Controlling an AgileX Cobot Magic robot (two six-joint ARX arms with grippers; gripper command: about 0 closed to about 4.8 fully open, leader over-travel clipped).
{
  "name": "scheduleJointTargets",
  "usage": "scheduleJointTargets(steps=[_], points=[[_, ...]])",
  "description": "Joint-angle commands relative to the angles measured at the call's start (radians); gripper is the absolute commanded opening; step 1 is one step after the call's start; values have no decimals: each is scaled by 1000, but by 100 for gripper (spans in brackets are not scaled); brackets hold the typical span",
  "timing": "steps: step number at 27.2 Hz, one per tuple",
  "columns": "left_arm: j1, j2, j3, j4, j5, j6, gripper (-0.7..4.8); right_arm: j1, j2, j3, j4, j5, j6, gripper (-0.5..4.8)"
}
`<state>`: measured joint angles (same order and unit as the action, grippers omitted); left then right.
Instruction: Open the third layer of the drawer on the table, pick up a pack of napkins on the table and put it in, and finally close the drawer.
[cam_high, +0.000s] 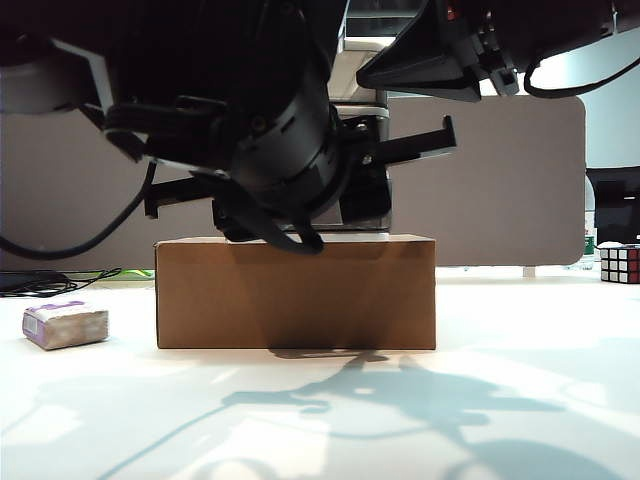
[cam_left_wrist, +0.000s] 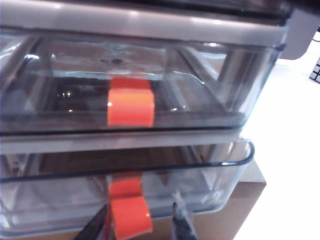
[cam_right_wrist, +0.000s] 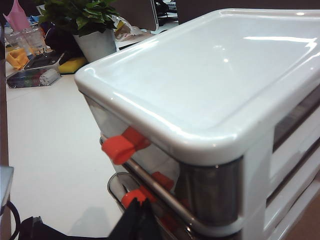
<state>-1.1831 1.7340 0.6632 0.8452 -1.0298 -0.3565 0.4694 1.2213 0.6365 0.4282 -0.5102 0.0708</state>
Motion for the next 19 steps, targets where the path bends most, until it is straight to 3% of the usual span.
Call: scheduleJointTargets(steps=[1,19], points=[[11,-5,9,10,2,2,144,0,-3,3,11,-9,4,-6],[67,-2,9,16,42,2,143,0,-3,3,10,-9,4,-6]])
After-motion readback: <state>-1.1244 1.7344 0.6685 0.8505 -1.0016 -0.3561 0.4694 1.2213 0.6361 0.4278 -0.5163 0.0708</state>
